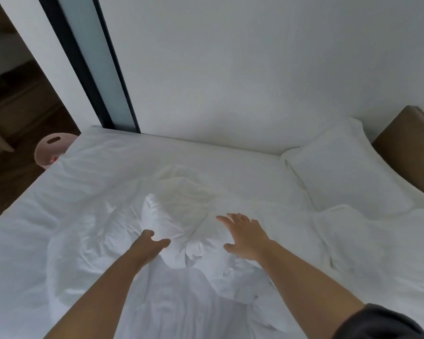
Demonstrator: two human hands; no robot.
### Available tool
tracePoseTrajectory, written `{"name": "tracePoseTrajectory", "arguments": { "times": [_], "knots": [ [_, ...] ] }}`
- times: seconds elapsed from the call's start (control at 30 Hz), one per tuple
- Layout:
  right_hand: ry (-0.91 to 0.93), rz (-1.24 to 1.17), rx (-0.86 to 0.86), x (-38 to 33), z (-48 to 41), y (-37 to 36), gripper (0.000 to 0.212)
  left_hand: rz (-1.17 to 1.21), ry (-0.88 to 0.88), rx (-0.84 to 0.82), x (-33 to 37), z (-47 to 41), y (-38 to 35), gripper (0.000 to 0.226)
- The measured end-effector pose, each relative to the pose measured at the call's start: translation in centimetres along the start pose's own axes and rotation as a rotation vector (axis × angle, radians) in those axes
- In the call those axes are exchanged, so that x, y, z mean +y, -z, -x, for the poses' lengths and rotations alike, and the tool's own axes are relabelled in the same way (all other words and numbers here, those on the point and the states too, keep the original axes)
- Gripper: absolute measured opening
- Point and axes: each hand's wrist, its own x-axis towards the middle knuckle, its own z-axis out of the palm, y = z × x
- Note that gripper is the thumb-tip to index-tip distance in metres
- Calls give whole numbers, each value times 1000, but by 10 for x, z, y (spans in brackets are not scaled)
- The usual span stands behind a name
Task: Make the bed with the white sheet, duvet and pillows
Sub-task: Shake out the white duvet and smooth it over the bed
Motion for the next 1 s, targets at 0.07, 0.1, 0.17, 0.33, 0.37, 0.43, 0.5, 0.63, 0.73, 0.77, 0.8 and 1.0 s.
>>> {"name": "tracePoseTrajectory", "arguments": {
  "times": [0.07, 0.1, 0.17, 0.33, 0.37, 0.43, 0.5, 0.63, 0.73, 0.77, 0.8, 1.0],
  "knots": [
    [20, -2, -12, -9, -8, -11, 76, -39, 9, 17, -13, -9, 2, 75],
    [27, -2, -19, -14, -14, -16, 76, -64, 11, 25, -19, -14, 4, 75],
    [36, -6, -35, -25, -27, -26, 76, -108, 20, 30, -31, -25, 9, 75],
    [23, -34, -48, -70, -65, -49, 75, -181, 28, -27, -71, -61, 35, 77],
    [8, -50, -48, -82, -73, -54, 75, -199, 24, -42, -80, -69, 44, 78],
    [-26, -93, -35, -108, -87, -65, 74, -255, 9, -78, -97, -85, 64, 78],
    [-70, -158, -33, -139, -99, -79, 73, -324, 2, -109, -117, -101, 87, 78],
    [-193, -344, -21, -204, -115, -114, 73, -412, -1, -128, -163, -129, 130, 81],
    [-244, -429, -47, -239, -121, -135, 75, -525, 17, -136, -197, -141, 153, 87],
    [-250, -447, -59, -247, -123, -140, 76, -555, 19, -130, -208, -142, 158, 88],
    [-260, -467, -66, -251, -127, -144, 77, -583, 15, -120, -218, -144, 160, 89],
    [-392, -693, -93, -264, -171, -188, 88, -662, 20, -64, -273, -189, 151, 116]
  ]
}}
